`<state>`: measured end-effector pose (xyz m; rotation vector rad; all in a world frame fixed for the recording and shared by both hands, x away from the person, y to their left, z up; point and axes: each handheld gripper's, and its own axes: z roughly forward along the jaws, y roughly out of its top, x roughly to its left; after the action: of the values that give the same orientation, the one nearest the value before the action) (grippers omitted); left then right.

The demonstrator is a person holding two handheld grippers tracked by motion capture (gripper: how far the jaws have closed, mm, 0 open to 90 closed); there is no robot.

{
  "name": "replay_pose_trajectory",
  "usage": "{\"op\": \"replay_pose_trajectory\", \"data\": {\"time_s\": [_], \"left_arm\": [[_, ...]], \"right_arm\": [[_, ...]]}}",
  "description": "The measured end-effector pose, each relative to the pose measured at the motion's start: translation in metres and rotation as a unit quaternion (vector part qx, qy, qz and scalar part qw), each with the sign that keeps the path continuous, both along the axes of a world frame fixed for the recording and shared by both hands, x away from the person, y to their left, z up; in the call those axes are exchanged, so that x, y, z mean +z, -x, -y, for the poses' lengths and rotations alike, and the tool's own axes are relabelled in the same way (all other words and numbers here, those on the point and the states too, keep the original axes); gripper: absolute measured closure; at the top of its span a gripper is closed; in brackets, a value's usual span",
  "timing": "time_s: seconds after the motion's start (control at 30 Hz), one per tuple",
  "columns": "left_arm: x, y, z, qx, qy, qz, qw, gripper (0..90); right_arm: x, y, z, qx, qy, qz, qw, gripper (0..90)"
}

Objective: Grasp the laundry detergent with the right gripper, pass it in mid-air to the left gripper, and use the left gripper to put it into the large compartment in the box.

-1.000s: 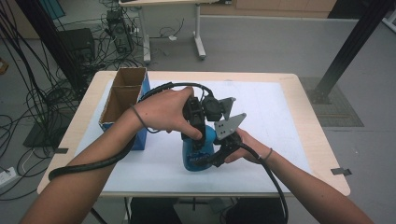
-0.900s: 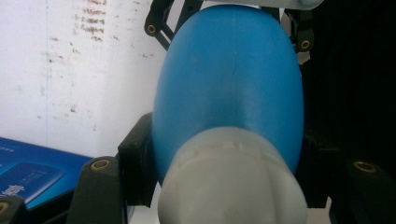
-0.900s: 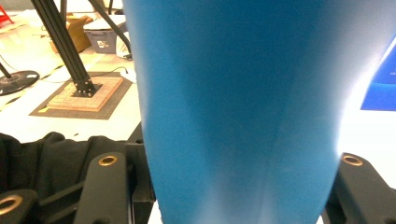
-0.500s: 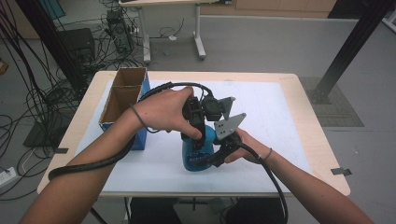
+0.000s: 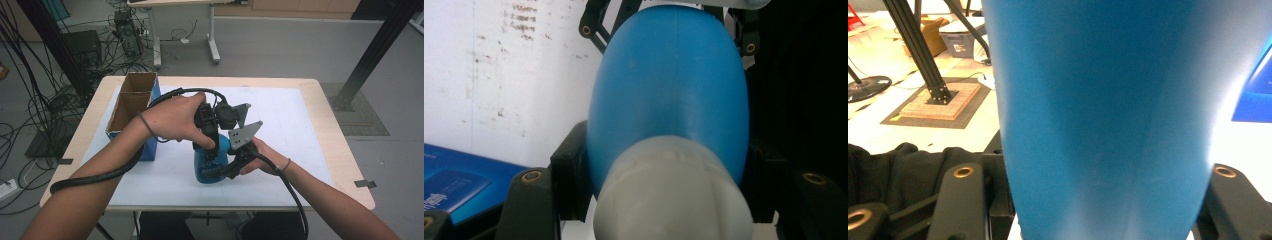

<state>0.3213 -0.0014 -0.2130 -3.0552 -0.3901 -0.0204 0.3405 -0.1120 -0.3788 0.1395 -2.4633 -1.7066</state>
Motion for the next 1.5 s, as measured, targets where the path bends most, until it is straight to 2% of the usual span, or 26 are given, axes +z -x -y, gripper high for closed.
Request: {"op": "replay_pose_trajectory", "data": {"time_s": [0.27,0.37,0.7,1.0,1.1,1.23,1.33,1.5], "left_arm": [[0.0006,0.0005,0.0011,-0.001,-0.003,0.001,1.0,37.3],[0.0009,0.0002,0.0018,-0.002,0.007,0.007,1.0,37.3],[0.0016,-0.0003,0.0032,0.001,0.012,0.011,0.9999,37.4],[0.0027,0.0013,0.005,-0.003,0.005,0.012,0.9999,37.6],[0.0034,0.0026,0.0052,-0.004,0.002,0.014,0.9999,37.6],[0.005,0.0029,0.0042,-0.001,0.005,0.016,0.9999,37.6],[0.0055,0.0028,0.0034,0.0,0.005,0.015,0.9999,37.6],[0.0058,0.0024,0.0026,-0.002,0.001,0.013,0.9999,37.6]], "right_arm": [[0.0006,-0.0002,0.0008,-0.001,0.0,0.003,1.0,41.2],[0.0007,-0.0004,0.0013,-0.003,-0.002,0.002,1.0,41.2],[0.0001,-0.0018,0.0033,-0.006,-0.006,0.001,1.0,40.9],[-0.0012,-0.0014,0.0031,-0.006,-0.012,0.002,0.9999,40.0],[-0.001,-0.0017,0.0042,-0.011,-0.024,-0.009,0.9996,31.2],[-0.0029,-0.0022,0.0057,-0.03,-0.018,-0.023,0.9991,12.9],[-0.0041,-0.0021,0.0062,-0.039,-0.015,-0.027,0.9988,5.0],[-0.0041,-0.0028,0.0068,-0.03,-0.019,-0.029,0.999,2.5]]}}
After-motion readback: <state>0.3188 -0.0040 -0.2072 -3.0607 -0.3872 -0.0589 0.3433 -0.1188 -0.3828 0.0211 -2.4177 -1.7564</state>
